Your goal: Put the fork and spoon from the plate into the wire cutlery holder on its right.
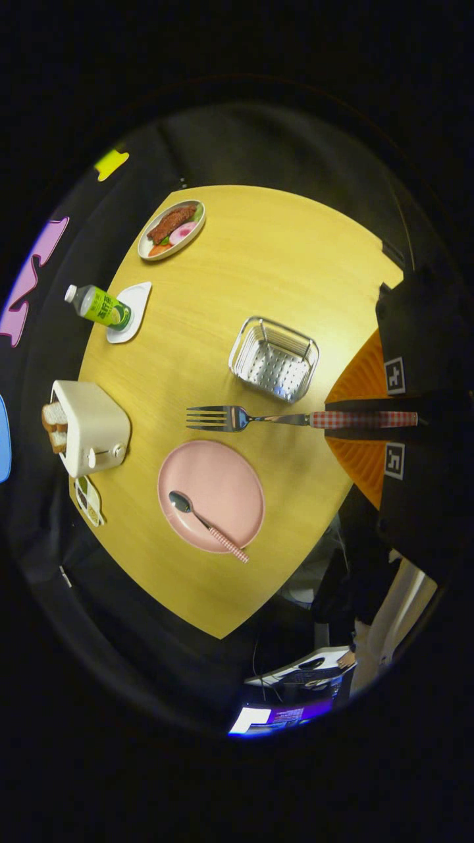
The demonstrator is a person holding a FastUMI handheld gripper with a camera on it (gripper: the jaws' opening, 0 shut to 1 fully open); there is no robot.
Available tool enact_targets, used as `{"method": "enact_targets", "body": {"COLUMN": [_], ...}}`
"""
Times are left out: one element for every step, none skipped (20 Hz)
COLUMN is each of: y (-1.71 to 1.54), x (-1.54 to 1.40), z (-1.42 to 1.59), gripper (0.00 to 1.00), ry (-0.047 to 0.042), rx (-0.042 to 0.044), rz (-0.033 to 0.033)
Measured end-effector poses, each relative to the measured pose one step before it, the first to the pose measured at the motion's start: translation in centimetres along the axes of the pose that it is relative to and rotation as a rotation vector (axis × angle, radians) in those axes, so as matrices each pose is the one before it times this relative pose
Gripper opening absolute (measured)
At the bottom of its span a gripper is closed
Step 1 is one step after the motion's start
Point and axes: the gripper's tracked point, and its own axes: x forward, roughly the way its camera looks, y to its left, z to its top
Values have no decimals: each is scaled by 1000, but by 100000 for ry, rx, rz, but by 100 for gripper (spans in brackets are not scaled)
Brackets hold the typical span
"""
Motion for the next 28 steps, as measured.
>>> {"method": "enact_targets", "body": {"y": [-1392, -1073, -721, -570, -382, -332, -413, -367, -264, -195, -197, -117, -98, -90, -169, 73, 37, 3, -3, -169, -95, -13, -55, 239, 246, 226, 36, 137], "x": [-101, -126, -7, 215, 217, 403, 355, 484, 446, 405, 482, 425, 486, 480, 229, 203, 24, 150, 226, 86, 47, -66, -199, -316, -575, -675, -464, -657], "z": [-357, -410, -246, -481, -533, -484, -151, 104, 0, -74, -68, 117, 235, 451, 643, 690, 673, 537, 282, 66, 299, 425, 621, 529, 450, 345, 147, 145], "gripper": [12, 12, 12, 12, 12, 12, 12, 12, 12, 12, 12, 12, 12, 12, 12, 12, 12, 12, 12, 13, 14, 15, 17, 23, 50, 62, 81, 86], "ry": [3364, 3277, 2695, 3787, 4841, 4596, 3381, 3515, 4108, 4265, 5247, 5139, 4387, 2668, 2219, 1433, 737, 594, 1394, 1524, 432, -656, -2278, -2605, -3039, -3055, -3187, -3456], "rx": [-2625, -2336, -1854, -1744, -1659, -1714, -1444, -1571, -1645, -1146, -824, 171, 714, 506, 172, -415, -413, -253, 290, 854, 944, 837, 1230, 1305, 984, 890, 700, 562], "rz": [-977, -577, 368, 1180, 1675, 1590, 904, 816, 1293, 1273, 1585, 2077, 1536, 697, 186, 327, -39, -88, 17, -251, 228, 179, 687, 1336, 1246, 1069, 818, 525]}}
